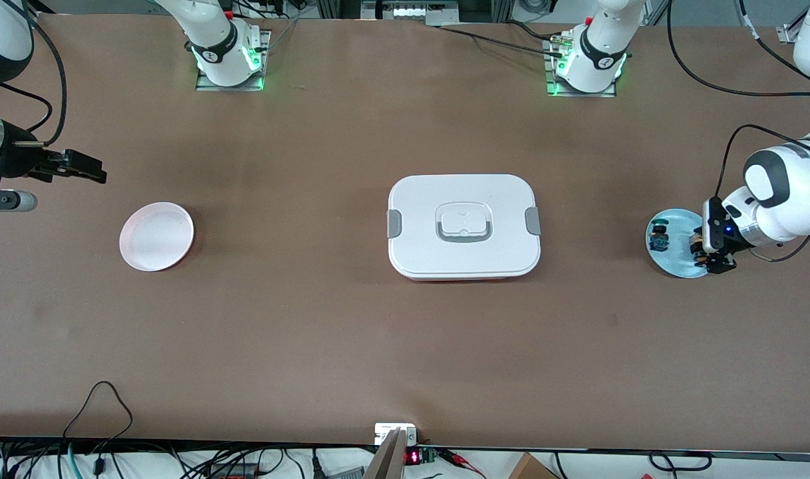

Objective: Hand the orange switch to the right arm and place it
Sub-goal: 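Close the left gripper on the orange switch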

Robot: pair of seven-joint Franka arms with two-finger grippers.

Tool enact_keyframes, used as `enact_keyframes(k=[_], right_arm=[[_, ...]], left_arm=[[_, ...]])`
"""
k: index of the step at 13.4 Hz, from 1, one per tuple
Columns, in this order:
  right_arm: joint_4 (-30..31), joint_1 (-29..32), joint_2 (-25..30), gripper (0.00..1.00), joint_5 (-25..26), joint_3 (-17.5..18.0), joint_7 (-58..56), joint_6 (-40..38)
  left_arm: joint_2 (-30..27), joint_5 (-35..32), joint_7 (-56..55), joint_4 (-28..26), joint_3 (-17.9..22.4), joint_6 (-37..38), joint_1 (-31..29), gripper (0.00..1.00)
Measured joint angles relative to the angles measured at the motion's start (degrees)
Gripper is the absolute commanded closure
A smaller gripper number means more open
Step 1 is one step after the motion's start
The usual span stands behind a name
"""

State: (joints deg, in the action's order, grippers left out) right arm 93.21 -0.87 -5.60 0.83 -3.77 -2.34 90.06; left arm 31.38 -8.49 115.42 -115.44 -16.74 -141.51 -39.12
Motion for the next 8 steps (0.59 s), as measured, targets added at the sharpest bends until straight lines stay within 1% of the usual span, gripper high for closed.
enact_keyframes(k=[1,2,3,4,8], right_arm=[[0.00,0.00,-0.03,0.00,0.00,0.00,0.00,0.00],[0.00,0.00,-0.04,0.00,0.00,0.00,0.00,0.00],[0.00,0.00,-0.04,0.00,0.00,0.00,0.00,0.00],[0.00,0.00,-0.04,0.00,-0.01,0.00,0.01,0.00],[0.00,0.00,-0.05,0.00,-0.02,0.00,0.01,0.00]], left_arm=[[0.00,0.00,0.24,0.01,0.00,-0.04,0.00,0.38],[0.00,0.00,0.63,0.02,0.00,-0.12,0.00,0.57],[0.00,0.00,0.80,0.04,0.00,-0.18,-0.01,0.82],[-0.01,0.00,0.92,0.07,0.00,-0.22,-0.01,1.00],[0.08,0.00,1.04,0.47,0.03,-0.26,-0.65,1.00]])
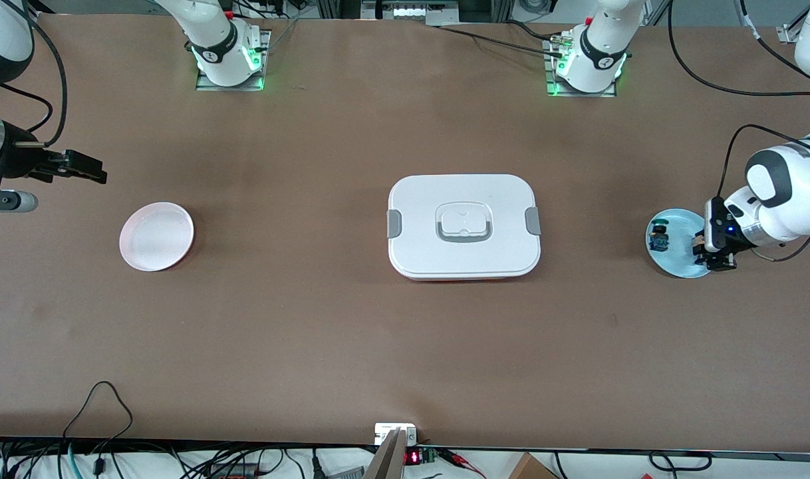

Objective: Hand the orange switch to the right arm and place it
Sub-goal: 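Close the left gripper on the orange switch, then lift the orange switch with the left gripper toward the right gripper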

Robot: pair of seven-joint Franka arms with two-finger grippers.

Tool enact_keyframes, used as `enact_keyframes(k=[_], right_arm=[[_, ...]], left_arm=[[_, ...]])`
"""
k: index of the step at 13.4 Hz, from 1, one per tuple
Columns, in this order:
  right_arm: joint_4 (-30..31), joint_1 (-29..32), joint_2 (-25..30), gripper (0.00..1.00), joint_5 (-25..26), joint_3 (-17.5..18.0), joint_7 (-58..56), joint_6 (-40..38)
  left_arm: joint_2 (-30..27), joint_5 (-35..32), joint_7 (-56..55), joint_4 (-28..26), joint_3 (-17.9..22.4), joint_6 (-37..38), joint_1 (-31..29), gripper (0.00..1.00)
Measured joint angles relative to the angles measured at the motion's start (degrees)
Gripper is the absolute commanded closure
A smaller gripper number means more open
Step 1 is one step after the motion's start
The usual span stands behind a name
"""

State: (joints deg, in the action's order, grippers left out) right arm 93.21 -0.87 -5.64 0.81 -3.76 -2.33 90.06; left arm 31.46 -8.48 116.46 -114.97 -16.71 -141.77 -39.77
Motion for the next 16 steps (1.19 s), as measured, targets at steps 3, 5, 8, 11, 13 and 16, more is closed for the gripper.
enact_keyframes(k=[3,5,8,11,13,16], right_arm=[[0.00,0.00,-0.02,0.00,-0.05,0.00,0.00,0.00],[0.00,0.00,-0.08,0.00,-0.14,0.00,-0.02,0.01],[0.00,0.16,-0.61,0.00,-2.21,-0.16,-0.02,-0.06],[-0.01,1.10,-0.75,0.00,-5.11,-0.57,-0.03,-0.67],[-0.05,1.49,-0.66,0.00,-9.59,-0.59,-0.04,-0.94],[-0.21,2.05,-0.53,0.00,-17.50,-0.71,-1.44,-3.64]], left_arm=[[0.03,0.19,0.02,1.21,0.00,0.47,-0.24,1.00],[0.04,2.52,0.02,2.86,-0.05,4.12,-0.24,1.00],[0.12,7.64,0.06,7.15,-0.27,13.51,-0.06,1.00],[1.02,17.16,-0.49,13.67,-0.72,29.04,1.63,1.00],[2.14,27.16,-2.69,19.06,-0.97,41.67,6.38,1.00],[2.81,45.39,-12.17,22.52,-1.29,49.59,17.80,1.00]])
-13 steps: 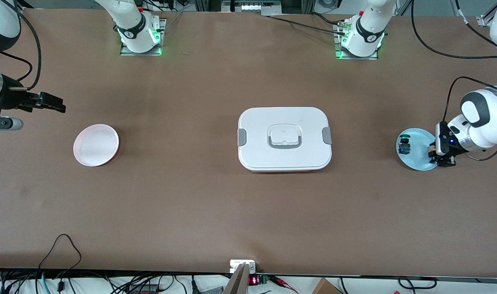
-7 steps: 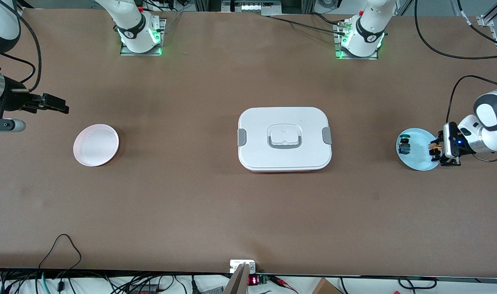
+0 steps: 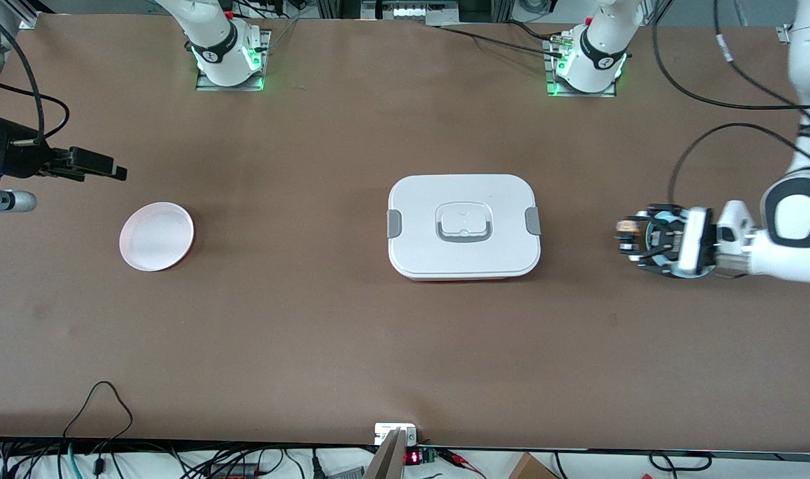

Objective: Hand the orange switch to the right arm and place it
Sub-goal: 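Lift the orange switch with the left gripper toward the right gripper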

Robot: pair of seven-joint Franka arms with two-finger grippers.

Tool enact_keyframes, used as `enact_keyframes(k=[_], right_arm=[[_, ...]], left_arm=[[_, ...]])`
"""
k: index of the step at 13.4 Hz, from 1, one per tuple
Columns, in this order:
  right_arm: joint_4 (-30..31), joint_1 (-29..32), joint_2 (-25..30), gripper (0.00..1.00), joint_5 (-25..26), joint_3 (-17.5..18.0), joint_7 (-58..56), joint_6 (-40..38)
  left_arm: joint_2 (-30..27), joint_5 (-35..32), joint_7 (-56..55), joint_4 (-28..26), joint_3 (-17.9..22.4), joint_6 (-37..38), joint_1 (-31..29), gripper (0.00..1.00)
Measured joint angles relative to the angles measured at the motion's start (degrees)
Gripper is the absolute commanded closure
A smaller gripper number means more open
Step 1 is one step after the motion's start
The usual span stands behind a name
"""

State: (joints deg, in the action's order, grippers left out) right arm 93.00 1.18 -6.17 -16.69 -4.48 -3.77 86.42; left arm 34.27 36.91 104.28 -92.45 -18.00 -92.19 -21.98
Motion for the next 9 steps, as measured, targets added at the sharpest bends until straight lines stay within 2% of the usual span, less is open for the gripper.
enact_keyframes(k=[2,6,9], right_arm=[[-0.03,0.04,0.02,0.00,-4.70,0.02,-1.49,-0.65],[0.19,0.09,-0.91,0.00,-17.81,0.11,-1.50,-4.49],[0.36,-0.17,-2.32,0.00,-27.28,0.72,-1.44,-6.61]], left_arm=[[0.31,14.80,-4.56,0.14,-0.02,0.16,6.89,1.00],[1.26,43.90,-6.58,0.30,0.01,-1.04,19.07,1.00],[1.60,53.79,-6.59,2.94,-0.08,-10.06,28.88,1.00]])
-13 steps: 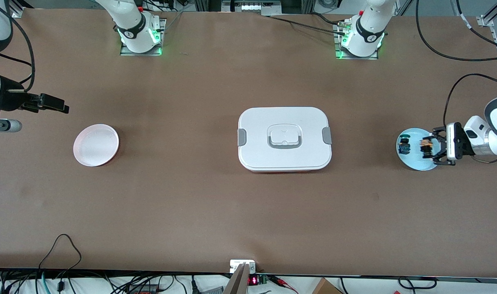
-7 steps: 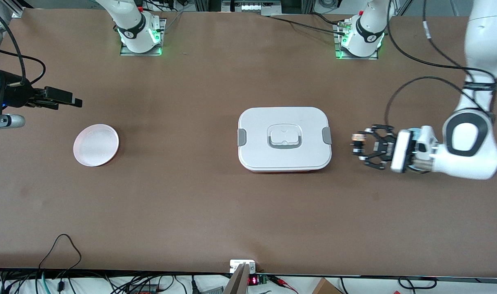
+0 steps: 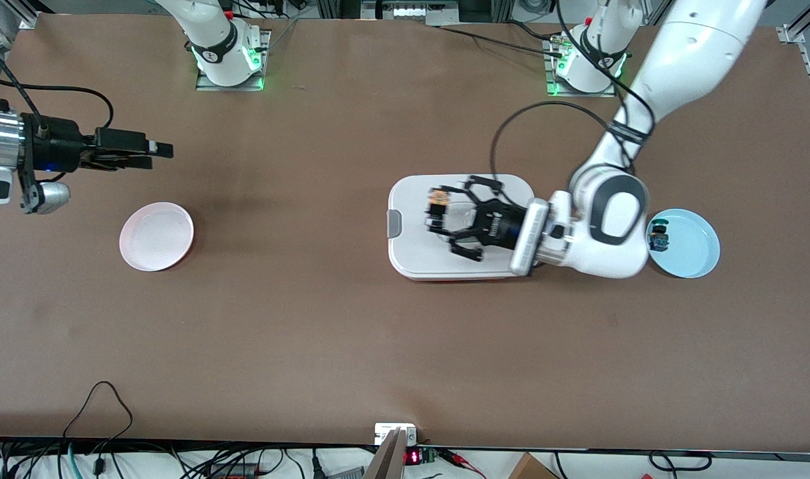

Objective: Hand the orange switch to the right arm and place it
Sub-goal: 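Lift the orange switch with the left gripper toward the right gripper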

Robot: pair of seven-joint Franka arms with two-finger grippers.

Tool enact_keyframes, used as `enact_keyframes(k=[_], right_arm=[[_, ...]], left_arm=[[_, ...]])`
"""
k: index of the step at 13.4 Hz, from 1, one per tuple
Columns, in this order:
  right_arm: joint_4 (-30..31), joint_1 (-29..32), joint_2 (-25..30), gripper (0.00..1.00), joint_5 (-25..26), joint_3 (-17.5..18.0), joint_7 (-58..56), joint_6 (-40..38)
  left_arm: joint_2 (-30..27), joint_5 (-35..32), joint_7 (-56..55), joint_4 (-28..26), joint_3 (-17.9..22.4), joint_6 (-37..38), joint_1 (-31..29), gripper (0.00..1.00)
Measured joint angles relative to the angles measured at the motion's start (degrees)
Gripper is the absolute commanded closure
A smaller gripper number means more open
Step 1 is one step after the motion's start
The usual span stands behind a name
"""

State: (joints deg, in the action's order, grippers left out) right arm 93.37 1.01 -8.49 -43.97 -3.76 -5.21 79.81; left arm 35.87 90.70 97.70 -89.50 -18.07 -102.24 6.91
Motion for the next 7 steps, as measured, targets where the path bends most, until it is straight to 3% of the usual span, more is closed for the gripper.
enact_keyframes(k=[4,7], right_arm=[[2.63,-0.21,-2.32,0.00,-15.22,0.11,0.22,-2.94],[3.48,-0.22,-5.16,0.00,-19.94,0.10,0.06,-4.02]], left_arm=[[0.02,12.24,-0.37,3.97,-0.03,-15.55,13.37,1.00],[0.06,15.40,-0.59,6.95,0.01,-28.68,20.80,1.00]])
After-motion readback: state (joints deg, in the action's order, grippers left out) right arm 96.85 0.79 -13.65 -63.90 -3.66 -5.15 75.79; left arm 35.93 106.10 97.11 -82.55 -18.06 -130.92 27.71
